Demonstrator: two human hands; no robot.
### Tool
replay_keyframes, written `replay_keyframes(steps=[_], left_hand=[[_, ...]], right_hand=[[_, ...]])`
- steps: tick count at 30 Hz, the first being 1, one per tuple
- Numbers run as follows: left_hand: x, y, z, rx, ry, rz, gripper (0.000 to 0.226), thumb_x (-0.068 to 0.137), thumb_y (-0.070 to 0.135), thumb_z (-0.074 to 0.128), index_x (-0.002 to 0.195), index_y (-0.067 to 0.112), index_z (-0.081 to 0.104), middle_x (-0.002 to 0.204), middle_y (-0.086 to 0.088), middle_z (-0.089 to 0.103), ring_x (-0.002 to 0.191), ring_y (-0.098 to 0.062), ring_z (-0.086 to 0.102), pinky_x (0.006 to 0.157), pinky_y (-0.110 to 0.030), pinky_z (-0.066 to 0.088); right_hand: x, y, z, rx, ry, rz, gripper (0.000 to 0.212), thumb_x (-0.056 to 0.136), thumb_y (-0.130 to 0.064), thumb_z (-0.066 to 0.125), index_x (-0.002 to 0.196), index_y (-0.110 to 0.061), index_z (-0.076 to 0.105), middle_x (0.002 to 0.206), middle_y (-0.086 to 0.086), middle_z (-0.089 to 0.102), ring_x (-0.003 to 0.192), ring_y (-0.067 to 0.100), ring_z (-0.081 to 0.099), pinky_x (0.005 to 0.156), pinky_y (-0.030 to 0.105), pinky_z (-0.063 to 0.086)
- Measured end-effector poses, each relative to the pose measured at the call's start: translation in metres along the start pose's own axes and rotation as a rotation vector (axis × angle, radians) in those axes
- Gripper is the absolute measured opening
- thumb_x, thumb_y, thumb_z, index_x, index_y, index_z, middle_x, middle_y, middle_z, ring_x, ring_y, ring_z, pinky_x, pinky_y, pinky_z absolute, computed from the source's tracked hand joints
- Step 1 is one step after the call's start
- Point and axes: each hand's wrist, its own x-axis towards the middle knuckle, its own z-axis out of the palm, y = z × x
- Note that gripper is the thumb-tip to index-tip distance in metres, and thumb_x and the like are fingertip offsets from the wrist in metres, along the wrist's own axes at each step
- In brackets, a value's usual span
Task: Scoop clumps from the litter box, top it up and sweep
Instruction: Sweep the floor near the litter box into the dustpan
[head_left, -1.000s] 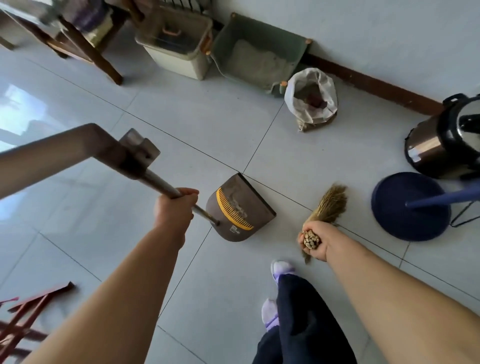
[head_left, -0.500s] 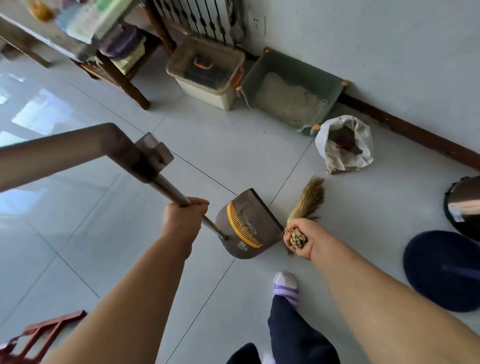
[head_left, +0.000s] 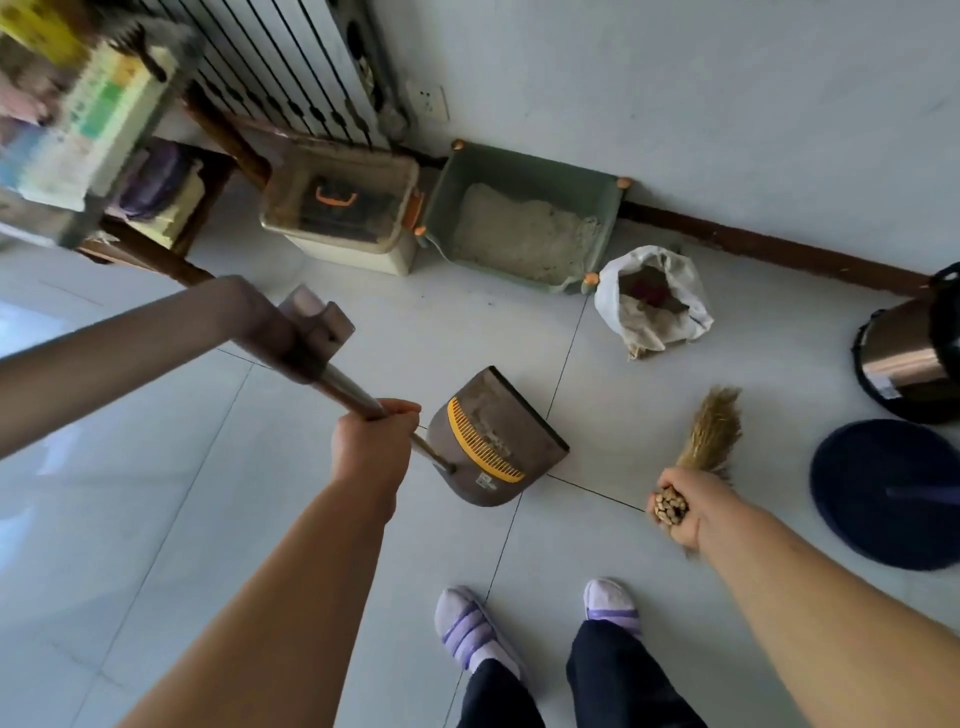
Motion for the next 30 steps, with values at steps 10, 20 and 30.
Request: replay_keyframes(steps=[10,20,30], left_hand=[[0.052,0.013,-0.044,0.03,-0.076,0.013,0.018,0.088,0.006,0.063,0.081,0.019,0.073,0.076,-0.002,0.058,0.074,-0.022,0.051,0.079,-0.035,0.049],[0.088,0.013,-0.087,-0.002,-0.059,0.016,0.018,0.088,0.004,0.062,0.083,0.017,0.073,0.068,-0.001,0.055,0.063,-0.018,0.044,0.06,-0.029,0.04],[0.137,0.031,-0.107,-0.039,0.015,-0.014,0.019,0.088,0.003,0.063,0.081,0.018,0.072,0.071,-0.001,0.058,0.075,-0.02,0.05,0.07,-0.033,0.044]], right_hand=[[-0.001,0.042,0.074,-0.086,0.0,0.049,0.011,0.091,0.004,0.04,0.084,-0.004,0.043,0.071,0.012,0.044,0.057,0.02,0.046,0.031,0.018,0.042],[-0.031,0.007,0.132,-0.04,-0.129,-0.01,0.018,0.087,0.001,0.049,0.105,-0.001,0.051,0.072,0.014,0.051,0.049,0.019,0.052,0.034,0.02,0.043],[0.014,-0.083,0.229,-0.348,-0.068,-0.052,0.012,0.088,0.003,0.037,0.084,-0.008,0.04,0.065,0.01,0.041,0.045,0.018,0.045,0.031,0.017,0.038]])
